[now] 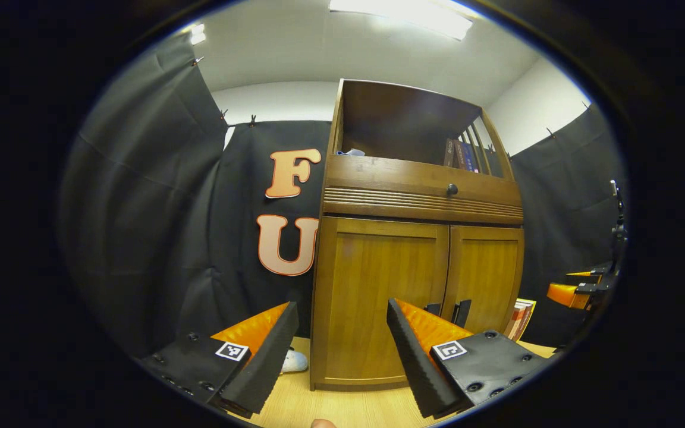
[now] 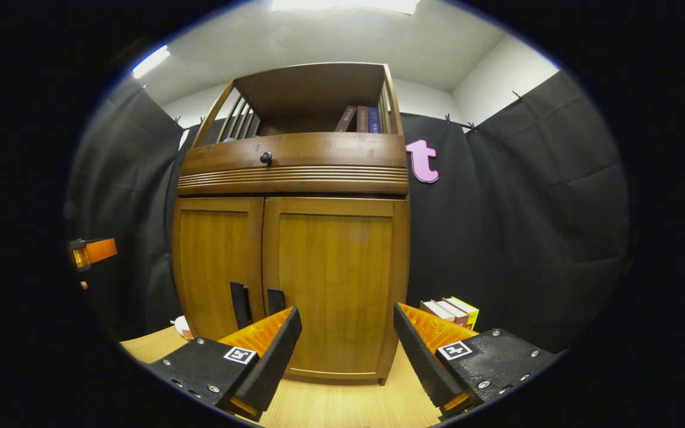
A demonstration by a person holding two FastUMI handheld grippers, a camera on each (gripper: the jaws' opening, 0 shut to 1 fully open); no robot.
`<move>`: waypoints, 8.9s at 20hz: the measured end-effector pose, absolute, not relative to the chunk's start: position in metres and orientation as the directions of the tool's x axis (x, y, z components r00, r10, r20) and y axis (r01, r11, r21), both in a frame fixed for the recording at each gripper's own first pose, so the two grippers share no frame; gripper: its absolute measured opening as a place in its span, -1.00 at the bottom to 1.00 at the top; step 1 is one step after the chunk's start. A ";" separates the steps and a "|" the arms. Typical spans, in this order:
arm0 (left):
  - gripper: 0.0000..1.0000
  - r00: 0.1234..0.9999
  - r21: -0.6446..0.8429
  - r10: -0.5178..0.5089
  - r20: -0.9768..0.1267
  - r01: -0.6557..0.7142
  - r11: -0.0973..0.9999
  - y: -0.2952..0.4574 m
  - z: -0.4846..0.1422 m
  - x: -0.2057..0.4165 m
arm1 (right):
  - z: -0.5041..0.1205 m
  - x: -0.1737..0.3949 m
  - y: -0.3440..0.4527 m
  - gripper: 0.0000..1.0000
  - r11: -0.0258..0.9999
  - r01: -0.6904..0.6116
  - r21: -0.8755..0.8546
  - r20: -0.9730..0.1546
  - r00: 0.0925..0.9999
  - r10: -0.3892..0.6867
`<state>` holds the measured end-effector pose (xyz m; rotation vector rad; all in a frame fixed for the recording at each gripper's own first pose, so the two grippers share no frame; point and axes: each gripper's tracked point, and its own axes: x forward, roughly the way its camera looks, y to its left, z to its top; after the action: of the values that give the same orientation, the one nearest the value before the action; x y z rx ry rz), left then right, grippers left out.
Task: Open the right door of the double-door shoe cabinet with the right hand, and open the left door with the left hand.
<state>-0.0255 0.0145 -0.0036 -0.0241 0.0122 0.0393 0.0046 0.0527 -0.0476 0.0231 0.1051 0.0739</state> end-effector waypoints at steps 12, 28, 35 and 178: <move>0.93 1.000 -0.025 0.008 -0.029 -0.008 1.000 0.020 -0.003 -0.037 | -0.105 0.055 0.148 0.91 0.985 -0.159 0.073 -0.206 0.964 0.170; 0.93 0.998 -0.002 0.068 -0.008 -0.068 0.998 0.049 0.003 -0.057 | -0.188 0.152 0.181 0.41 0.982 -0.111 0.152 -0.285 0.946 0.151; 0.93 0.997 -0.003 0.080 -0.022 -0.080 0.997 0.054 -0.003 -0.054 | -0.193 0.166 0.186 -0.03 0.977 -0.130 0.171 -0.282 0.943 0.175; -0.48 0.921 -0.073 -0.281 -0.271 0.271 0.960 -0.124 -0.155 0.023 | -0.049 -0.100 -0.141 0.85 0.986 0.167 -0.020 -0.052 0.984 -0.168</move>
<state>0.0230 -0.1243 -0.1549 -0.0346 0.2838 -0.2834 -0.0997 -0.1411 -0.0485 -0.0159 0.0538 -0.1684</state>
